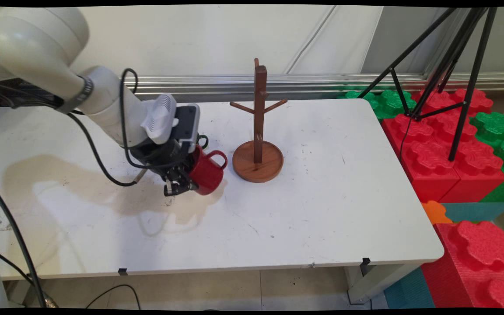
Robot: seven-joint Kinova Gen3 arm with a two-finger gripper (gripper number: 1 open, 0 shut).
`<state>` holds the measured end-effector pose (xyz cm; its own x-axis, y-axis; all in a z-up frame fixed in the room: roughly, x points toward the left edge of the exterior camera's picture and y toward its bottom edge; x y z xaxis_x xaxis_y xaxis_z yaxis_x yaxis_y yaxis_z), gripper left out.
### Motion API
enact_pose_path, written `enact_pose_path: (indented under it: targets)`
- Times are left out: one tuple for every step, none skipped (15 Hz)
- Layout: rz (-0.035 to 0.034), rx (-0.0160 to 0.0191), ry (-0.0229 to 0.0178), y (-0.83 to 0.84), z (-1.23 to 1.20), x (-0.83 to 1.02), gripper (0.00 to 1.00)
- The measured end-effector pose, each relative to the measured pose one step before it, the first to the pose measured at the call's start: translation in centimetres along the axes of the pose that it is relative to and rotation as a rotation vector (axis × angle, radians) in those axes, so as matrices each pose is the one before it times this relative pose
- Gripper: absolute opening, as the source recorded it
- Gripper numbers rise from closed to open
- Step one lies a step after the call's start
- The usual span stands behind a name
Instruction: Place the picked object on the table
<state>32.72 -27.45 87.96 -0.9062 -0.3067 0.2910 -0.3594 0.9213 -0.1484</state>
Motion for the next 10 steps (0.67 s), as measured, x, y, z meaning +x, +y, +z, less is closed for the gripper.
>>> enact_pose_path:
  targets:
    - [0.011, -0.00207, -0.01591, -0.125, 0.49, 0.247, 0.0]
    - [0.00793, -0.00118, -0.01373, -0.107, 0.405, 0.183, 0.0]
    - [0.00751, 0.00012, -0.01658, -0.126, 0.439, 0.176, 0.0]
    - [0.0069, 0.00154, -0.01629, -0.113, 0.397, 0.159, 0.0]
    - [0.00647, 0.00235, -0.01351, -0.076, 0.3, 0.109, 0.0]
    - [0.00482, 0.00263, -0.00839, -0.035, 0.159, 0.051, 0.0]
    - [0.00774, 0.00364, -0.01198, -0.036, 0.209, 0.065, 0.0]
    - [0.01058, 0.00416, -0.0135, 0.044, 0.205, 0.032, 0.0]
    - [0.01046, 0.00282, -0.0127, 0.112, 0.172, 0.0, 0.0]
    - [0.00921, 0.00276, -0.00997, 0.084, 0.145, 0.012, 0.0]
